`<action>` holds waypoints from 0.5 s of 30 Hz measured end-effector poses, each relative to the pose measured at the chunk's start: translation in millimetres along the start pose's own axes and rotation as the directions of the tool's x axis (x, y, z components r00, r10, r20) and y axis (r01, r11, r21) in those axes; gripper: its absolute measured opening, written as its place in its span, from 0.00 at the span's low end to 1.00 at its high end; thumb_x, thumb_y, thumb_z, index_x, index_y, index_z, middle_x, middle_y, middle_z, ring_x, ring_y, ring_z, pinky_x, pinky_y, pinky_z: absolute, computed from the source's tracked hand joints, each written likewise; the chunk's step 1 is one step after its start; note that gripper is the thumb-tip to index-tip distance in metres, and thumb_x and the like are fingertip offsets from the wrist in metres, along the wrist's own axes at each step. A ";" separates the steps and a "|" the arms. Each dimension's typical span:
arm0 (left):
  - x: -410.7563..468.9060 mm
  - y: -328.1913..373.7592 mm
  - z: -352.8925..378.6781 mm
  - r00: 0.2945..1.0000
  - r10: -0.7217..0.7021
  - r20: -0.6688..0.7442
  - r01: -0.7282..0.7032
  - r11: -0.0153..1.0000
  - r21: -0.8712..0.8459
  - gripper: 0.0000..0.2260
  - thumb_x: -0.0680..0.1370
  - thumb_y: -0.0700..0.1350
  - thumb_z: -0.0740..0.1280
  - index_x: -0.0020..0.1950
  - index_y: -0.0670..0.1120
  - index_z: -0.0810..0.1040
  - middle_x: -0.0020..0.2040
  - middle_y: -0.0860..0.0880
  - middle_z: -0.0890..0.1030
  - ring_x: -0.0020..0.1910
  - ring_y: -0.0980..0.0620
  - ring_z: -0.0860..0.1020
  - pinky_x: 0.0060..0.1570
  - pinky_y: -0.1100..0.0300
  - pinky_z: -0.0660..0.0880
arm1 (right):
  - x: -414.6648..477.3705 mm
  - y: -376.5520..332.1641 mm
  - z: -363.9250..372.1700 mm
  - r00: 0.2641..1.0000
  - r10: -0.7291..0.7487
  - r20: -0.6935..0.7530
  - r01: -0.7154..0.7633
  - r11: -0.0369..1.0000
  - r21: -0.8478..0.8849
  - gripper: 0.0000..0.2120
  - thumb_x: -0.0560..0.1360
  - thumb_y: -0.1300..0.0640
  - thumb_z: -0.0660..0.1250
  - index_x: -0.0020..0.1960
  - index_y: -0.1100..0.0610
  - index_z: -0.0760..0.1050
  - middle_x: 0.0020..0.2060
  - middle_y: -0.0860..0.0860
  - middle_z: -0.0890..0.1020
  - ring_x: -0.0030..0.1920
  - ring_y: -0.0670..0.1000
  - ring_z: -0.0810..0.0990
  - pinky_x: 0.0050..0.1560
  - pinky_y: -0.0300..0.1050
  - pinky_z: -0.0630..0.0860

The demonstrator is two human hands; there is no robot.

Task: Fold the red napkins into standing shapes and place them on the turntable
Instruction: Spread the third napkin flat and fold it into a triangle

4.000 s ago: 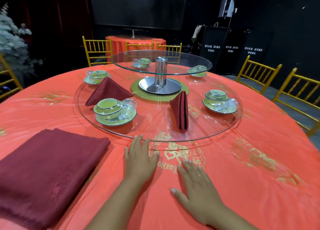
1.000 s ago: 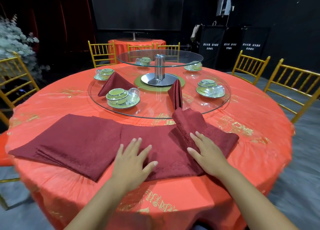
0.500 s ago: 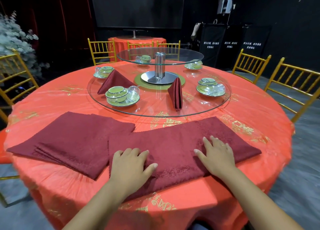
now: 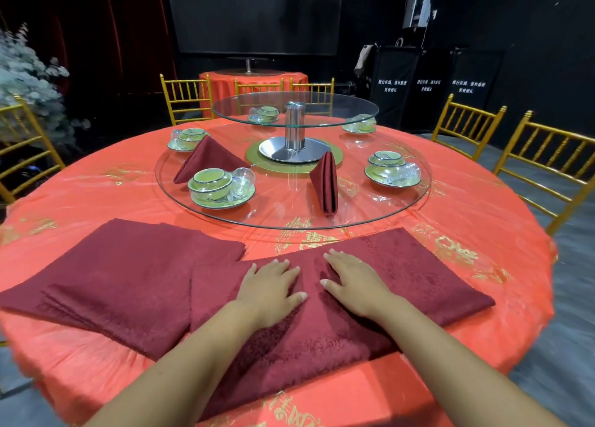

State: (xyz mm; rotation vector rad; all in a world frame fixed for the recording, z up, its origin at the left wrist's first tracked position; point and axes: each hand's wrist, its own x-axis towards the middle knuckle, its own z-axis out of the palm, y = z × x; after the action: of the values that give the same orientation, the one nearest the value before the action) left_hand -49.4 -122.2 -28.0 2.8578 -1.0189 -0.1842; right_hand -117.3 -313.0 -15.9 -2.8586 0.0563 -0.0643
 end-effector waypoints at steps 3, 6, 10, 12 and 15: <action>-1.6 -0.4 8.2 0.997 0.018 -0.077 -0.014 0.999 0.044 0.26 0.80 0.62 0.52 0.76 0.55 0.59 0.78 0.51 0.57 0.77 0.50 0.52 0.74 0.46 0.49 | 16.3 2.0 -4.1 0.997 0.006 -0.081 -0.002 0.999 0.052 0.23 0.79 0.51 0.61 0.72 0.53 0.65 0.71 0.51 0.69 0.71 0.53 0.65 0.69 0.48 0.63; -6.5 0.1 15.6 0.989 0.031 -0.146 -0.025 0.999 0.045 0.24 0.81 0.61 0.50 0.76 0.56 0.60 0.78 0.52 0.58 0.77 0.51 0.53 0.74 0.49 0.50 | 34.2 1.6 -6.0 0.995 0.014 -0.102 -0.005 0.996 0.090 0.17 0.78 0.54 0.61 0.66 0.55 0.71 0.63 0.53 0.76 0.65 0.56 0.71 0.63 0.51 0.69; -9.4 0.7 18.4 0.977 0.035 -0.210 -0.026 0.999 0.046 0.22 0.81 0.60 0.50 0.74 0.58 0.64 0.76 0.55 0.62 0.76 0.54 0.56 0.72 0.53 0.53 | 52.4 -0.2 -0.3 0.994 -0.007 -0.108 0.013 0.998 0.059 0.15 0.78 0.55 0.62 0.64 0.56 0.73 0.61 0.53 0.77 0.63 0.57 0.72 0.62 0.51 0.69; -10.2 1.1 17.5 0.973 0.050 -0.227 -0.034 0.997 0.075 0.22 0.81 0.60 0.50 0.73 0.58 0.65 0.75 0.56 0.64 0.75 0.54 0.58 0.69 0.56 0.58 | 57.3 -0.3 3.9 0.993 -0.030 -0.113 0.036 0.998 0.060 0.15 0.77 0.55 0.62 0.63 0.55 0.75 0.60 0.52 0.78 0.63 0.56 0.73 0.61 0.49 0.70; -10.2 2.4 9.8 0.970 0.074 -0.233 -0.056 0.995 0.084 0.23 0.80 0.62 0.50 0.73 0.57 0.65 0.70 0.55 0.71 0.69 0.51 0.67 0.61 0.55 0.66 | 59.0 3.2 10.2 0.992 -0.075 -0.104 0.079 0.996 0.031 0.15 0.78 0.54 0.61 0.63 0.54 0.76 0.63 0.50 0.76 0.66 0.53 0.71 0.65 0.46 0.67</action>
State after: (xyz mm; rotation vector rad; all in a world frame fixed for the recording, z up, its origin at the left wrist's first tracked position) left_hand -60.2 -118.1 -36.6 2.8198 -1.0890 0.2010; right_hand -58.0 -315.9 -24.3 -2.8198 -0.0340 -0.2258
